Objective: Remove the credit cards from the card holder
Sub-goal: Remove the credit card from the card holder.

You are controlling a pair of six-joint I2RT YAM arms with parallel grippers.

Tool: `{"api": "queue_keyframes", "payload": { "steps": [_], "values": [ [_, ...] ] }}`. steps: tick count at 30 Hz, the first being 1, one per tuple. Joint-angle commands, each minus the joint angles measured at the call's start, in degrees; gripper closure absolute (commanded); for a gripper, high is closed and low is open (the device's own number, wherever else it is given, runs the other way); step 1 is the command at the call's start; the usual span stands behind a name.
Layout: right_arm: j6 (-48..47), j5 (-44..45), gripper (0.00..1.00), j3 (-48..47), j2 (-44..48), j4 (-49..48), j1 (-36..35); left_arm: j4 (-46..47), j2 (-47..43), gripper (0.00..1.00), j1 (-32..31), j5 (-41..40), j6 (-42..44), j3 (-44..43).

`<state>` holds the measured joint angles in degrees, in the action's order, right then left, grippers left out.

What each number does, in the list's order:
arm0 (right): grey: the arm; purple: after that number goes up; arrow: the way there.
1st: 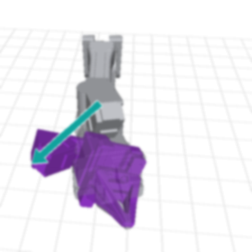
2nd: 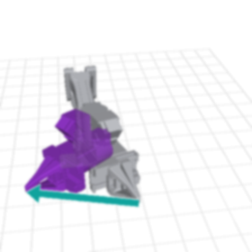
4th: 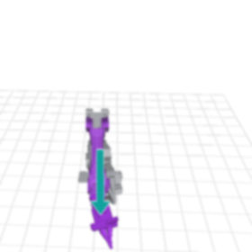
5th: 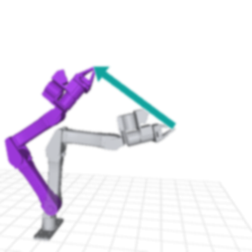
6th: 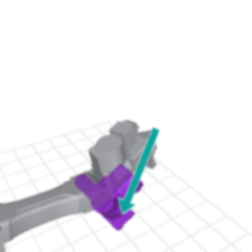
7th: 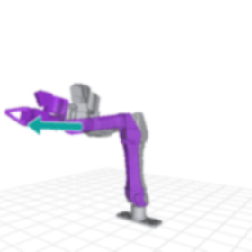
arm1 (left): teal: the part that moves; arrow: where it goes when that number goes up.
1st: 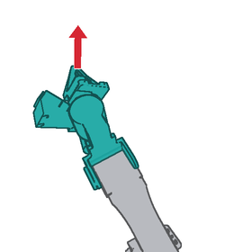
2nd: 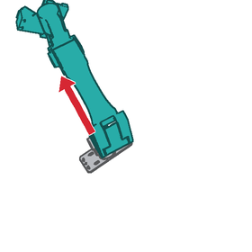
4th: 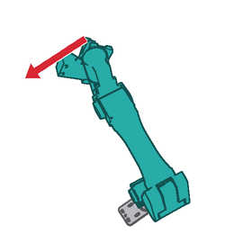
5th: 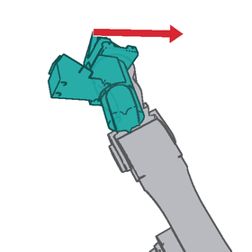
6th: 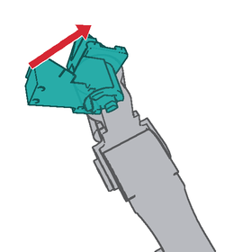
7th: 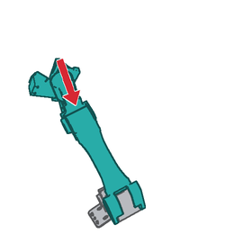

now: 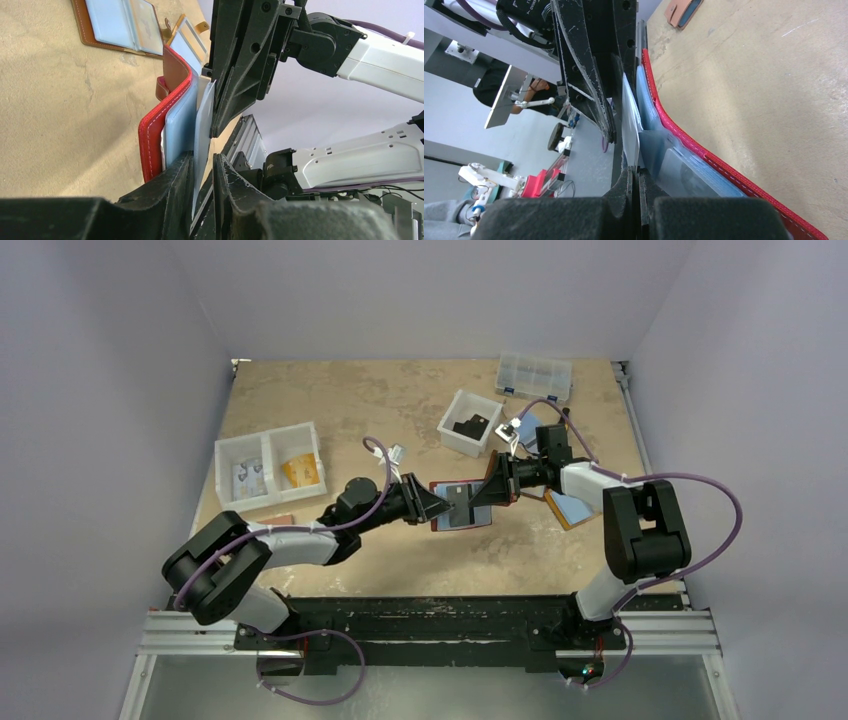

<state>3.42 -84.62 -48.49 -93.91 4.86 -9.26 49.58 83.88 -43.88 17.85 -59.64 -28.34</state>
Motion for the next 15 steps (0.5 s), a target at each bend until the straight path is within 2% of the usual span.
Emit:
{"api": "queue_keyframes", "payload": {
  "steps": [1, 9, 12, 15],
  "values": [
    [-0.86, -0.99, 1.0, 0.15, -0.54, -1.0, 0.56, 1.91, -2.52, 0.78, 0.54, 0.82, -0.97, 0.68],
    [-1.35, -0.82, 1.0, 0.06, -0.74, -0.56, 0.72, 1.83, -2.93, 0.81, 0.73, 0.9, -1.12, 1.14],
    [-2.09, -0.57, 1.0, -0.15, -0.92, 0.36, 0.73, 2.37, -2.93, 0.87, 0.84, 1.09, -1.31, 1.43],
    [-3.09, -0.33, 1.0, -0.42, -1.1, 1.46, 0.73, 3.3, -2.75, 0.99, 1.06, 1.56, -1.59, 1.9]
  ]
}}
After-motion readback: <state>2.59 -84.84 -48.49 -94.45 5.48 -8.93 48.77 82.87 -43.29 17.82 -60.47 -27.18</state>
